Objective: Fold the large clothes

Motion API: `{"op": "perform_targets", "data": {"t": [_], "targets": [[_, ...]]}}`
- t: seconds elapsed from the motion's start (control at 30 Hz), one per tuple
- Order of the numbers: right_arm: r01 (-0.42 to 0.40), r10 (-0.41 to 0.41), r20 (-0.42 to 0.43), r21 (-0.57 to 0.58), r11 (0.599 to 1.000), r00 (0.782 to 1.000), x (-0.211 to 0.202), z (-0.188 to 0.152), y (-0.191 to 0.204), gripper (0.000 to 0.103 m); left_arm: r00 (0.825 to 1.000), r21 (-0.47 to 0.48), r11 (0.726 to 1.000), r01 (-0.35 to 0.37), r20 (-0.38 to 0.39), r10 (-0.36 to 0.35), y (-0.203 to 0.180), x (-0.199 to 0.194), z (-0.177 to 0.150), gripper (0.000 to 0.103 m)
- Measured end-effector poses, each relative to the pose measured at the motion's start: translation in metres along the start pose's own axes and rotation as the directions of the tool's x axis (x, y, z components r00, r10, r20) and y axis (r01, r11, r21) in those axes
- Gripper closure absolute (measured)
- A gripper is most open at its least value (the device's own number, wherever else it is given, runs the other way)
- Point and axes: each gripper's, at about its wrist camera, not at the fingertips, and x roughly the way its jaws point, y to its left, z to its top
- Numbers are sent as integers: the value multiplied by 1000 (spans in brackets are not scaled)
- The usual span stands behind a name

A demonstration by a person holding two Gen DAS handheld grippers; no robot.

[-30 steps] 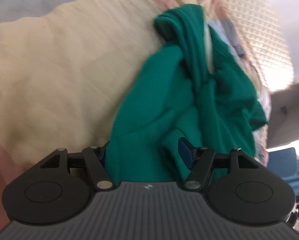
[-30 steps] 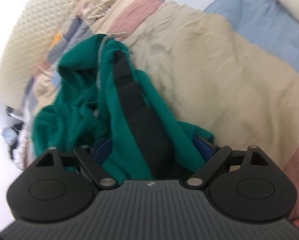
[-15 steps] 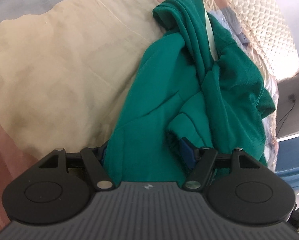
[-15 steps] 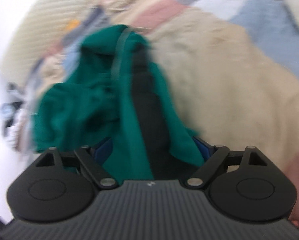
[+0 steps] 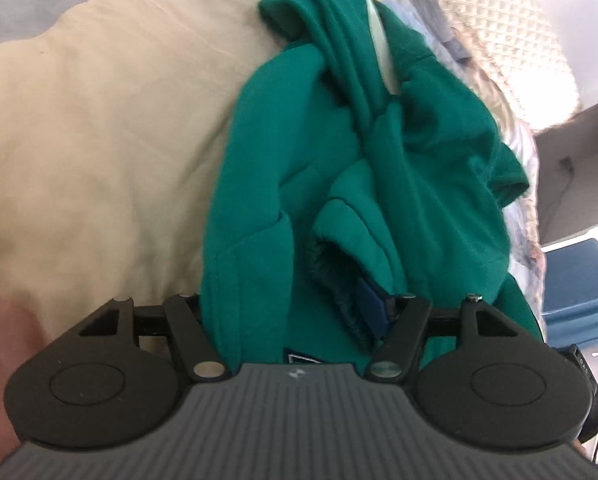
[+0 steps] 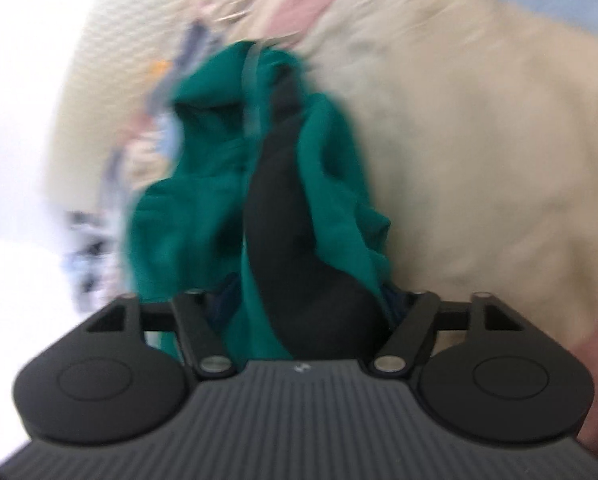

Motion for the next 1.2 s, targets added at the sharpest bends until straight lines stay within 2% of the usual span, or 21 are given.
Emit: {"op": "perform_targets", "data": {"t": [0.07, 0.13, 0.2, 0.23, 0.27, 0.3, 0.37, 0.43, 0.53, 0.57, 0.7, 0.8, 0.87, 0.93, 1.03, 1.2], "targets": [[82, -82, -9, -44, 996, 997, 8, -1, 4, 34, 999, -5, 1000, -21, -28, 21, 1, 8, 1, 33], [167, -168, -19, -36, 985, 986, 17, 0, 0, 34, 998, -16, 999, -42, -54, 41, 2, 17, 1, 33], [179, -180, -39, -10, 984, 983, 21, 4, -9, 36, 998, 12, 999, -50, -48, 50, -4, 18, 0, 34], [180, -181, -42, -16, 984, 983, 22, 4, -9, 36, 997, 31, 998, -57, -43, 58, -7, 17, 0, 39], [183, -185, -43, -31, 983, 982, 22, 4, -6, 40, 997, 42, 997, -70, -36, 71, -10, 17, 0, 47], [189, -191, -45, -48, 981, 981, 23, 4, -3, 54, 997, 44, 996, -77, -28, 78, -11, 16, 1, 52], [176, -178, -39, -56, 983, 983, 20, 4, 0, 73, 996, 42, 995, -94, 0, 94, -12, 9, 4, 89], [101, -101, 0, -6, 995, 995, 13, 8, -3, 83, 998, 17, 998, -55, 20, 54, -9, -2, 8, 92], [-75, 73, 72, 25, 997, 995, -18, 6, -2, 86, 998, 22, 1000, -8, 58, 7, -15, -27, 8, 94], [-136, 134, 81, 20, 991, 988, -25, 7, 1, 86, 997, 18, 1000, 15, 71, -17, -19, -36, 9, 95], [-288, 280, 89, 88, 954, 956, -34, 16, 0, 87, 986, -18, 992, 128, 113, -126, -24, -77, 18, 97], [-389, 380, 101, 104, 915, 920, -45, 19, 6, 87, 975, -19, 983, 180, 136, -176, -30, -100, 22, 97], [-461, 448, 113, 132, 878, 887, -58, 19, 5, 87, 966, -22, 975, 220, 141, -215, -28, -119, 22, 97], [-495, 481, 122, 134, 859, 868, -73, 19, 9, 87, 958, -30, 966, 256, 143, -249, -28, -140, 21, 97], [-517, 506, 120, 97, 851, 854, -103, 14, 14, 87, 943, -23, 951, 308, 136, -303, -25, -174, 10, 97], [-514, 505, 109, 75, 855, 856, -142, 2, 5, 86, 925, -28, 930, 367, 114, -361, -19, -212, -22, 97]]}}
